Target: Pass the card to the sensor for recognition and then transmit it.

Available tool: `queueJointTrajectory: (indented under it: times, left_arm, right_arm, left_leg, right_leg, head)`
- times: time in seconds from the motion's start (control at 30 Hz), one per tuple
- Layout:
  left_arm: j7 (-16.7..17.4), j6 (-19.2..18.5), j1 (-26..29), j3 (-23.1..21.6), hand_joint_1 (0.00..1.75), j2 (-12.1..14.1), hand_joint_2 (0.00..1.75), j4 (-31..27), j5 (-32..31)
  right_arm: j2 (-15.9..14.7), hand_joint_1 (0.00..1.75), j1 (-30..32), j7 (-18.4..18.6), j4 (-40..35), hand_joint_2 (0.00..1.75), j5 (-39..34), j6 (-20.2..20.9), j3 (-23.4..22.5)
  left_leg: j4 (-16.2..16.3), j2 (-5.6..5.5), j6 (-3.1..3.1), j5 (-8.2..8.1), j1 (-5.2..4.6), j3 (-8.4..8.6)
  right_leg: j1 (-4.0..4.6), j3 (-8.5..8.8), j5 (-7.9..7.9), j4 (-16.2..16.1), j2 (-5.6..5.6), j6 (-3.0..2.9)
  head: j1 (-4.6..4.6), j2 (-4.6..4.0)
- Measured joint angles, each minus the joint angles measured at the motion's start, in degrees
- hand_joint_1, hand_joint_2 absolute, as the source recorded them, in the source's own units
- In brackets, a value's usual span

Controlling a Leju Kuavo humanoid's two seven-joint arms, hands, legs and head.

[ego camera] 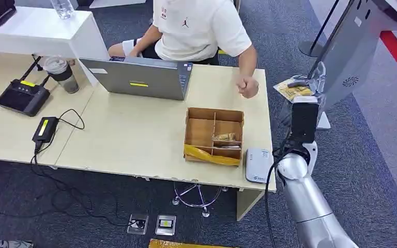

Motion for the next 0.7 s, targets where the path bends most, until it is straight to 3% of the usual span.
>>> queueJointTrajectory:
  times: [0.17,0.37,0.57,0.7]
  left_arm:
    - [-3.7,-2.3,0.0,0.0,0.0,0.8,1.75,0.0,0.1]
    - [-9.0,-5.2,-0.1,0.0,0.0,2.7,1.75,0.0,0.9]
    - [-9.0,-0.4,0.2,0.0,0.0,1.9,1.75,0.0,1.8]
    - [-8.9,-0.4,0.3,0.0,0.0,1.3,1.75,0.0,1.9]
  right_arm:
    - [0.5,1.75,-3.8,0.2,-5.4,1.75,4.4,5.7,2.2]
    - [2.2,1.75,-14.0,2.8,3.3,1.75,13.5,21.4,6.5]
    - [3.1,1.75,-21.4,5.5,19.7,1.75,23.1,23.6,10.8]
    - [3.9,1.75,-23.4,7.0,28.0,1.75,25.5,23.3,12.9]
  left_leg:
    - [0.0,0.01,-0.01,0.0,0.01,-0.03]
    - [0.0,-0.04,-0.1,0.12,0.05,-0.06]
    - [0.0,-0.26,-0.06,0.19,0.01,-0.18]
    - [0.0,-0.26,-0.05,0.18,0.02,-0.21]
  right_leg:
    - [0.01,-0.01,0.0,0.0,0.0,0.0]
    - [0.06,-0.03,0.05,0.0,-0.03,-0.07]
    - [0.02,-0.05,0.05,0.0,-0.18,-0.07]
    - [0.03,-0.07,0.06,0.0,-0.18,-0.07]
  head:
    - [0.0,0.0]
    - [0.0,0.0]
    - [0.0,0.0]
    - [-0.02,0.0]
